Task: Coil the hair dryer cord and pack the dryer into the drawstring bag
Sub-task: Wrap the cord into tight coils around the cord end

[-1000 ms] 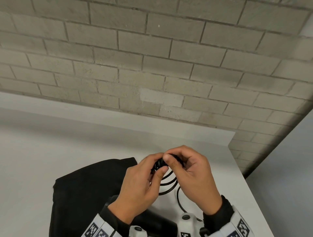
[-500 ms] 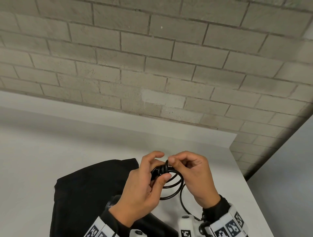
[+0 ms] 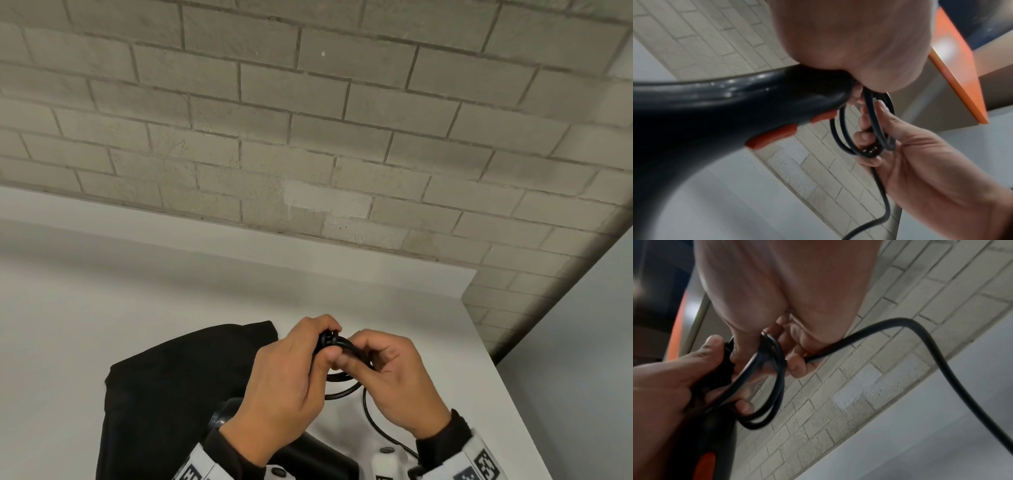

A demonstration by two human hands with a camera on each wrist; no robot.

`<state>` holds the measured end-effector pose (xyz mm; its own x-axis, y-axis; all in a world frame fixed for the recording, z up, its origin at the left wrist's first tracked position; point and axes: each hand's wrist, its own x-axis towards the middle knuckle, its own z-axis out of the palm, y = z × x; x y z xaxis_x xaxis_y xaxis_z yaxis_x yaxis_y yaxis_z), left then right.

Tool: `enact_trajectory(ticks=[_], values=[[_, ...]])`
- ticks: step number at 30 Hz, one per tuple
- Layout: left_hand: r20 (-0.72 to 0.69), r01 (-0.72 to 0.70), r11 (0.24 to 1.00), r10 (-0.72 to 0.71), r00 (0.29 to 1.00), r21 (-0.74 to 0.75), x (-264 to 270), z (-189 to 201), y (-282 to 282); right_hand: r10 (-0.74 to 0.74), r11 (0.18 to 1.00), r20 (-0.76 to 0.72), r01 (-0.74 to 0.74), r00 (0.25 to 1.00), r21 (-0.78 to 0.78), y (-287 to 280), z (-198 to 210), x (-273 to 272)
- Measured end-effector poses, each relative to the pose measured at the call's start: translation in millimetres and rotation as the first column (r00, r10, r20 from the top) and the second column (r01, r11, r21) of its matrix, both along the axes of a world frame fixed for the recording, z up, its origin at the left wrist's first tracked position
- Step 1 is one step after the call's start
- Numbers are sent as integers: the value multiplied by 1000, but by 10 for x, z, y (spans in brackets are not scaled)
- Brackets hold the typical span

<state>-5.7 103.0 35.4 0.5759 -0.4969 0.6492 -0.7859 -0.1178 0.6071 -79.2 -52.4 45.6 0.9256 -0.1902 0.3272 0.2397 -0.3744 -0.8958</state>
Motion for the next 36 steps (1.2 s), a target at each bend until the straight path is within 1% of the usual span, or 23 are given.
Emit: enact_trajectory(ticks=[4, 9, 14, 17, 20, 23, 26, 28, 33, 35, 36], values=[[48, -43, 998, 41, 998, 38, -2, 21, -22, 21, 992, -36, -25, 999, -126, -12, 96, -46], [62, -88, 996, 86, 994, 30, 6, 15, -48, 58, 951, 20, -49, 998, -307, 8, 129, -59], [66, -88, 996, 88, 994, 9, -12, 34, -47, 47, 911, 35, -28, 998, -411, 14, 118, -79], [90, -76, 997, 74, 993, 23, -18, 61, -40, 45, 921, 40, -26, 998, -388, 17, 81, -73], [104, -39, 997, 33, 994, 65, -16, 78, -14, 35, 950, 27, -25, 999, -311, 74, 30, -58], [90, 21, 995, -30, 995, 93, -20, 97, 11, 30, 970, 45, -18, 999, -241, 111, -7, -48], [101, 22, 994, -33, 994, 107, -17, 90, 16, 21, 972, 44, -10, 999, -236, 106, -15, -42], [103, 10, 995, -21, 994, 102, -9, 73, 8, 15, 976, 27, -9, 1000, -216, 105, -19, -43], [47, 37, 998, -40, 998, 57, -14, 56, 4, 18, 991, -2, -18, 1000, -132, 142, 0, -52], [30, 36, 998, -37, 999, 51, -15, 58, 12, -7, 992, 3, 8, 1000, -124, 155, -8, -53], [24, 35, 998, -36, 999, 51, -13, 57, 15, -44, 987, 28, 48, 999, -150, 157, -23, -52]])
